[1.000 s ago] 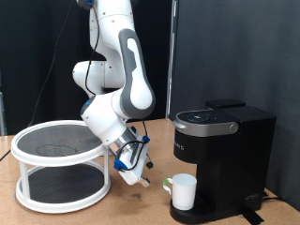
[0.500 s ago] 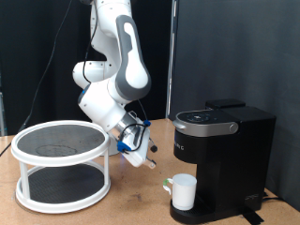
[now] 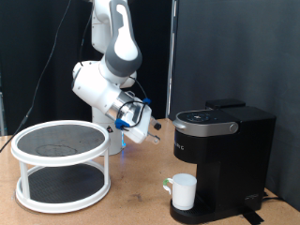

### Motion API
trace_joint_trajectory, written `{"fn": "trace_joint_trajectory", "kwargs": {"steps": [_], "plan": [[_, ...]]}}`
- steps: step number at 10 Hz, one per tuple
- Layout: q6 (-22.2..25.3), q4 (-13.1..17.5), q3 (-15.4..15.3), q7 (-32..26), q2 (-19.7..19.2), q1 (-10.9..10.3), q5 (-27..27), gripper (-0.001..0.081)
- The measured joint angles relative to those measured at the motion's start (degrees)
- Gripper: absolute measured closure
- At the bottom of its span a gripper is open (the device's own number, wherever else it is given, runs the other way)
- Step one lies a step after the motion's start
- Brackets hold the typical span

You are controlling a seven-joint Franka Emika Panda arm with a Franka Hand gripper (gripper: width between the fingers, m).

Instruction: Make a cup of coffee with the keurig machine

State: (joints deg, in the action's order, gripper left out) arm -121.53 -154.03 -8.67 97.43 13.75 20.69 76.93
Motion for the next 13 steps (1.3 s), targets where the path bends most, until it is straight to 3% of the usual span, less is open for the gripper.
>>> {"fn": "trace_joint_trajectory", "kwargs": {"steps": [3,5,10,13], "plan": [[-0.3,0.1,-0.1,-0.7,0.8,0.0,0.2,0.0072],[0.8,0.0,0.0,2.1,4.7,0.0,1.4,0.0072],[8.8,0.4,2.2,11.0,14.1,0.0,1.5,0.0072],[10.7,0.3,3.0,15.3,19.7,0.1,0.8,0.0072]]}}
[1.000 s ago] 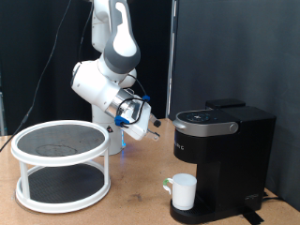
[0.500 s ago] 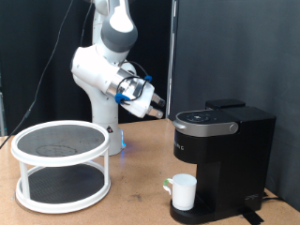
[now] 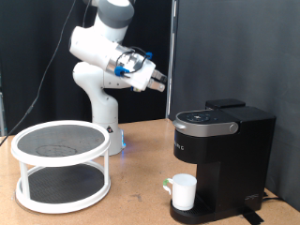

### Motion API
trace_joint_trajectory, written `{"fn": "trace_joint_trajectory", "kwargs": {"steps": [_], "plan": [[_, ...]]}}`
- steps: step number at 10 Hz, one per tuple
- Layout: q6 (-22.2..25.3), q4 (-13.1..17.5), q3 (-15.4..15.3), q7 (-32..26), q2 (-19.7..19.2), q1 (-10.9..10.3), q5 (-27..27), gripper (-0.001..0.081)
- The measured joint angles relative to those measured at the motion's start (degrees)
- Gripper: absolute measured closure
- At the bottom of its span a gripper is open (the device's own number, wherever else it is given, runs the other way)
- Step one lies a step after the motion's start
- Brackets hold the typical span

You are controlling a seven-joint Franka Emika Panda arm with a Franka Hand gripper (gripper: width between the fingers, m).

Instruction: Make a cup of coffee with the keurig machine

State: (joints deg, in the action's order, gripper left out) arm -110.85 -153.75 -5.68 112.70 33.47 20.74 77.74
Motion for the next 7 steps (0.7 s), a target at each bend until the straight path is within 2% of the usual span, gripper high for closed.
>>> {"fn": "trace_joint_trajectory", "kwargs": {"steps": [2,4,5,7], "plan": [[-0.6,0.2,-0.3,-1.5,-0.2,0.0,1.3,0.0072],[-1.0,2.5,-1.3,-4.4,-0.5,-0.2,2.7,0.0072],[-1.2,4.4,-2.4,-6.1,-0.8,-0.3,1.1,0.0072],[-1.1,9.2,-5.3,-5.8,-2.3,-0.2,-8.7,0.0072]]}}
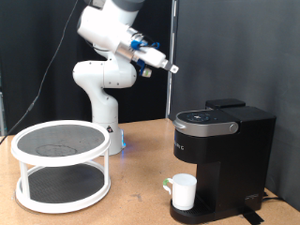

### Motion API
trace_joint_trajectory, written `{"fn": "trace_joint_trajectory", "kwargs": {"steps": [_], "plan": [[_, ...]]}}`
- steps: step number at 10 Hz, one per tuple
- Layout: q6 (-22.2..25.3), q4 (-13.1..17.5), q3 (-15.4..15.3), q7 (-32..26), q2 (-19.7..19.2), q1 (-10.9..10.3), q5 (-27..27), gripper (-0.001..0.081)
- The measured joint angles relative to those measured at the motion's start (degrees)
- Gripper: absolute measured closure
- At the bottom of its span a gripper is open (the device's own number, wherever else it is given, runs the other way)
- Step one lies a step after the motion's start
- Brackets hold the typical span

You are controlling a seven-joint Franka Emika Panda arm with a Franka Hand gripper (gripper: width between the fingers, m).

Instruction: Make a cup of coffee with the keurig machine

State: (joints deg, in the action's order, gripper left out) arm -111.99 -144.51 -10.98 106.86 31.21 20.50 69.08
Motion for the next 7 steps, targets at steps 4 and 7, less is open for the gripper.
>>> {"fn": "trace_joint_trajectory", "kwargs": {"steps": [4,7], "plan": [[0.3,9.0,-4.3,8.1,-6.1,0.1,-8.1,0.0072],[-1.0,9.3,-4.8,4.6,-6.1,0.1,-12.1,0.0072]]}}
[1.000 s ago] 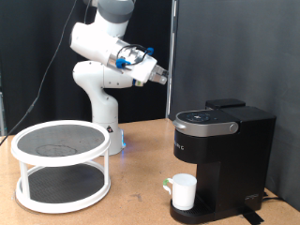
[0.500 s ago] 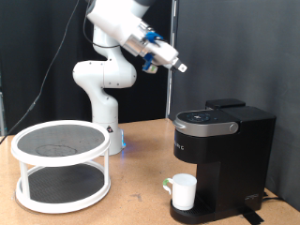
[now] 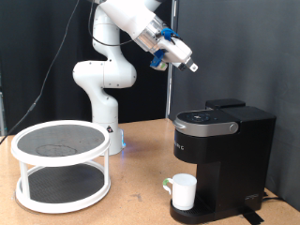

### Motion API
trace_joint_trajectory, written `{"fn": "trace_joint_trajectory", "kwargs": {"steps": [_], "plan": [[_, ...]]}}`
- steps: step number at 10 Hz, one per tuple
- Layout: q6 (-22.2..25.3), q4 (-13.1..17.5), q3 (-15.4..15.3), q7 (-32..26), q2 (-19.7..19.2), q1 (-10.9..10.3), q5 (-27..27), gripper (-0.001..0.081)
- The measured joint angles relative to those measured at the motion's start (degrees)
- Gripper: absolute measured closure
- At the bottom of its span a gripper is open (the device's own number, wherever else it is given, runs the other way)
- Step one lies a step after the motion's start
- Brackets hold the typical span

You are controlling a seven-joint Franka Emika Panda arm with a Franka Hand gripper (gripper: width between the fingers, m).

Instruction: Make a cup of coffee with the keurig machine

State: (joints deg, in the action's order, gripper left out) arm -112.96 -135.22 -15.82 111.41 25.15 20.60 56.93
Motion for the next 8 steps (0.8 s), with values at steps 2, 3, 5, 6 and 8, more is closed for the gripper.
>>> {"fn": "trace_joint_trajectory", "kwargs": {"steps": [2,3,5,6,8], "plan": [[-1.1,3.0,-2.4,-0.5,-0.7,0.4,-12.3,0.0072],[-0.9,5.4,-3.7,0.0,-2.1,0.5,-17.6,0.0072],[0.8,10.9,-5.8,3.2,-5.8,0.6,-24.3,0.0072],[0.7,13.1,-6.7,5.0,-7.8,0.7,-26.7,0.0072],[-0.7,15.6,-8.4,7.5,-10.9,0.7,-31.5,0.0072]]}}
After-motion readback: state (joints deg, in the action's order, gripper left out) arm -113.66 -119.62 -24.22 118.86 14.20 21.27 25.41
